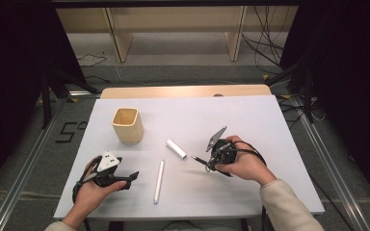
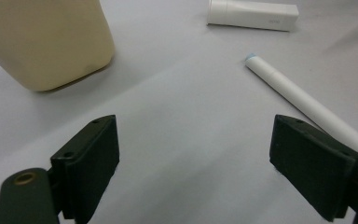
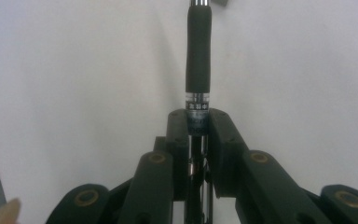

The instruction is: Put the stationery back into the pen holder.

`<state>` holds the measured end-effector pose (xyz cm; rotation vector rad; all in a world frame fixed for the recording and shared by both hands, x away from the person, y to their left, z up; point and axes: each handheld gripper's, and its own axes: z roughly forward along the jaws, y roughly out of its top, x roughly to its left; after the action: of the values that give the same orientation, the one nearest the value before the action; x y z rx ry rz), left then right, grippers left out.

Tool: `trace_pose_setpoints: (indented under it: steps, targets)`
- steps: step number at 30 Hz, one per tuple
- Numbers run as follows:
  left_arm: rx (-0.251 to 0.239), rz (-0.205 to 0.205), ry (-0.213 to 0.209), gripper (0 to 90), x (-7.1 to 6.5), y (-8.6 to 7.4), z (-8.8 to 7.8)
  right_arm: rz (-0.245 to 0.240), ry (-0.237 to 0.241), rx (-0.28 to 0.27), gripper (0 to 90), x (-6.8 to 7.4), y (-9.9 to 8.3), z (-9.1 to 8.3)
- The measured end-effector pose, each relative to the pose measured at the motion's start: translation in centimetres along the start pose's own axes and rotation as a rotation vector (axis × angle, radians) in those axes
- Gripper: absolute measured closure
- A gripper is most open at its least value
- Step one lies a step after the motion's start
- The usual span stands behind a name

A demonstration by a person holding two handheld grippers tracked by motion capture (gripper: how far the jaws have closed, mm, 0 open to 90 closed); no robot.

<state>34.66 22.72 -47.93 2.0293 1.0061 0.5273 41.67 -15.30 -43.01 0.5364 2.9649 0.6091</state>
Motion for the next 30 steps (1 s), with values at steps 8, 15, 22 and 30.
trace_pose_setpoints:
  steps: [8, 15, 22, 30]
  targets:
    - [-0.004, -0.001, 0.001, 15.6, 0.0, 0.0, 0.0, 0.048, -0.029, -0.112, 80.1, -0.3, -0.2, -0.4]
    - [-0.009, -0.004, 0.002, 15.6, 0.0, 0.0, 0.0, 0.091, -0.067, -0.216, 80.2, -0.5, -0.4, -1.1]
    - [-0.008, -0.003, 0.003, 15.7, 0.0, 0.0, -0.1, 0.115, -0.079, -0.292, 80.2, -0.6, -0.5, -1.2]
    - [-0.009, -0.002, 0.004, 15.7, 0.0, 0.0, -0.1, 0.143, -0.113, -0.391, 80.2, -0.5, -0.6, -1.4]
